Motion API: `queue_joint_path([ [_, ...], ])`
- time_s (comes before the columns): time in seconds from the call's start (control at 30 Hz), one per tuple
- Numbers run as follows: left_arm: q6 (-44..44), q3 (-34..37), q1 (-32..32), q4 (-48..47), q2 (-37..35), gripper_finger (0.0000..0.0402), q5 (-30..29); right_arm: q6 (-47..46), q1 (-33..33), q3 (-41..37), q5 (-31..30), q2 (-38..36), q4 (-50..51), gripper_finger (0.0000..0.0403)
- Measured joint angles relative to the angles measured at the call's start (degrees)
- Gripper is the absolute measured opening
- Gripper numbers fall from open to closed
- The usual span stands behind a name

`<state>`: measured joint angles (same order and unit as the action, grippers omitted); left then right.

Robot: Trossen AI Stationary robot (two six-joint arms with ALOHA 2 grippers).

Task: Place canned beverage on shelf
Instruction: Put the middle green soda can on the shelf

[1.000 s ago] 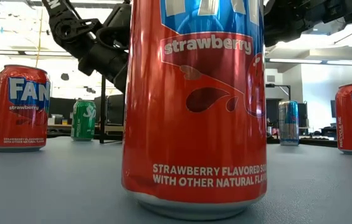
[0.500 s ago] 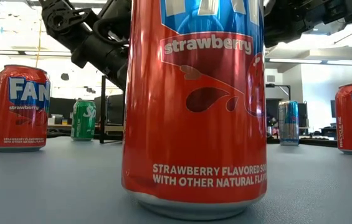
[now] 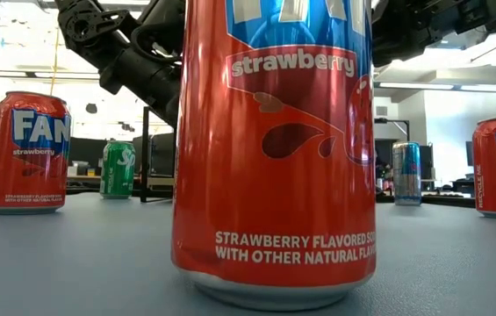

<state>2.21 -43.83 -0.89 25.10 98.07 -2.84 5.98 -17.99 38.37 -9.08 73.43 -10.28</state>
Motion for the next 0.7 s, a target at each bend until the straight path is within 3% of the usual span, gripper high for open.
queue_joint_path([
  [0.13,-6.8,0.0,0.6,-4.9,-2.7,0.0281,3.3,0.0,0.0,0.0,0.0,0.0,0.2,0.0000],
  [0.27,-21.6,0.0,0.7,-12.0,-5.8,0.0292,8.9,0.0,0.0,0.0,0.0,0.0,0.7,0.0000],
  [0.53,-19.5,0.0,1.0,-13.5,-6.2,0.0299,13.6,0.0,0.0,0.0,0.0,0.0,1.0,0.0000],
  [0.7,-15.5,0.0,0.9,-13.7,-6.2,0.0309,12.6,0.0,0.0,0.0,0.0,0.0,0.9,0.0000],
])
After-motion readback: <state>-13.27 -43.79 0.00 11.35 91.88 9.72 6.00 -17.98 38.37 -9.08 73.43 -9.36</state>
